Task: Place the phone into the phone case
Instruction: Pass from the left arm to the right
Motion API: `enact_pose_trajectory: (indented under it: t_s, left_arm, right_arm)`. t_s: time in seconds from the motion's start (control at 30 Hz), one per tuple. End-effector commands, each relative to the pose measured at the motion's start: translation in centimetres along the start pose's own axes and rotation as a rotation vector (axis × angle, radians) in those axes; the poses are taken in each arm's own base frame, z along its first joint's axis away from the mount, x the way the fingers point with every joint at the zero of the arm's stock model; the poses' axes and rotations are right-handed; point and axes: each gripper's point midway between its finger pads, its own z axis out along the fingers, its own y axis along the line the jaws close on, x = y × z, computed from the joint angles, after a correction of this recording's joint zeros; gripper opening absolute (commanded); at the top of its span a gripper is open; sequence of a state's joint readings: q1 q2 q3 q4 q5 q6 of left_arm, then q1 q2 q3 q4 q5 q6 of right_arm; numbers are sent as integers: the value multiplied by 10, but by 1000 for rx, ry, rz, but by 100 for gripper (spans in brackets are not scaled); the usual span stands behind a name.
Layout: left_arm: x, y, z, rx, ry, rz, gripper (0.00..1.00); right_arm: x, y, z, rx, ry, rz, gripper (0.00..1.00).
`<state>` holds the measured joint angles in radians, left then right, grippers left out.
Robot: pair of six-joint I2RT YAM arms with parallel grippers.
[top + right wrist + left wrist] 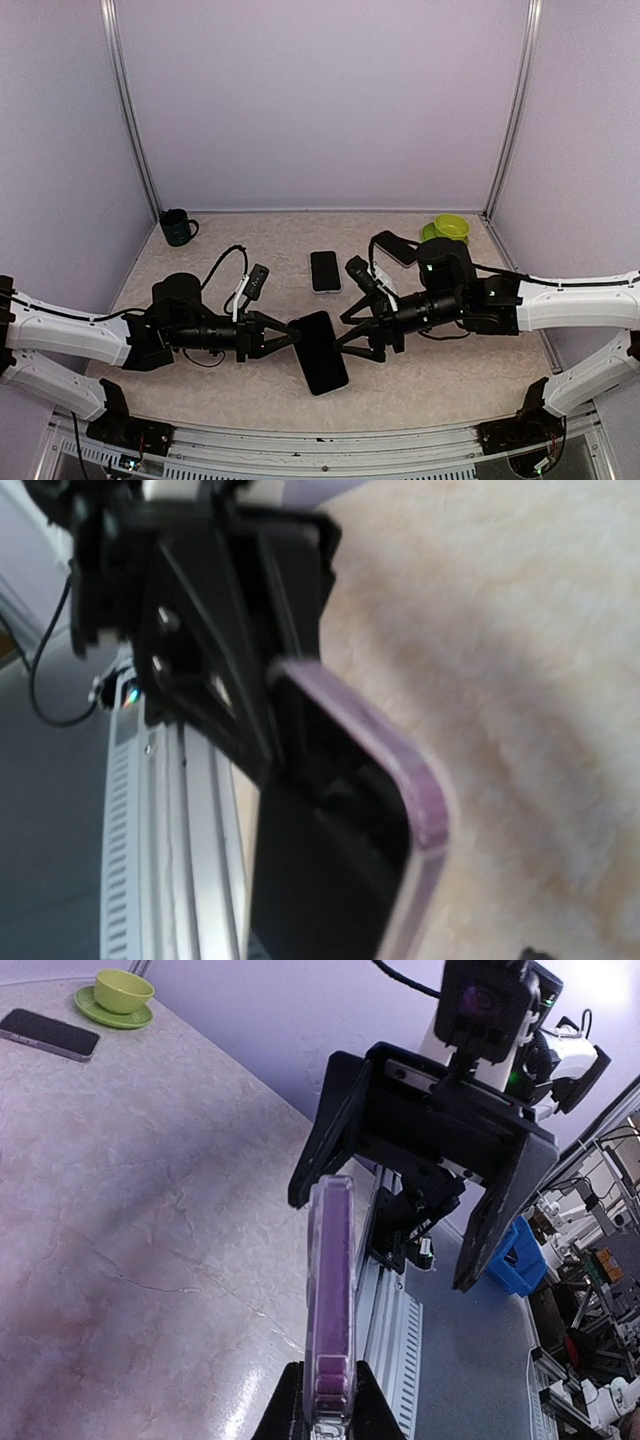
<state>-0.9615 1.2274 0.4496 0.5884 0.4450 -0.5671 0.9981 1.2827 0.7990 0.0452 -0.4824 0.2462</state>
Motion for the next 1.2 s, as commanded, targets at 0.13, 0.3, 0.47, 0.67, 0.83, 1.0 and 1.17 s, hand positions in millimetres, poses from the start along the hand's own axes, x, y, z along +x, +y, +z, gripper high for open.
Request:
enact_pose_trajectory:
  t_s: [0.13,0.3,0.47,0.67,0.83,1.0,1.17]
  left_arm:
    - [-33,-32,-5,104,-77,94,0]
    - [-31,-31,-3,106,-69,92,0]
    - [-30,-30,-4,102,-69,91,0]
    - [-30,-29,-4,96,-72,90,0]
    - [-33,-23,-2,67,-86,73,23]
    - [-39,-5,-2,-37,-120,37,54]
    - [-48,13,-9,-146,-181,-9,69]
  right_arm:
    - [23,4,21,-103,107,63,74]
    - [23,6,27,-137,105,76,56]
    - [24,15,28,-196,109,82,35]
    - [25,24,28,-262,118,93,7]
    - [20,18,30,-237,101,116,0]
    - [6,-4,28,-129,44,172,0]
    - [-9,-23,25,-18,-26,219,0]
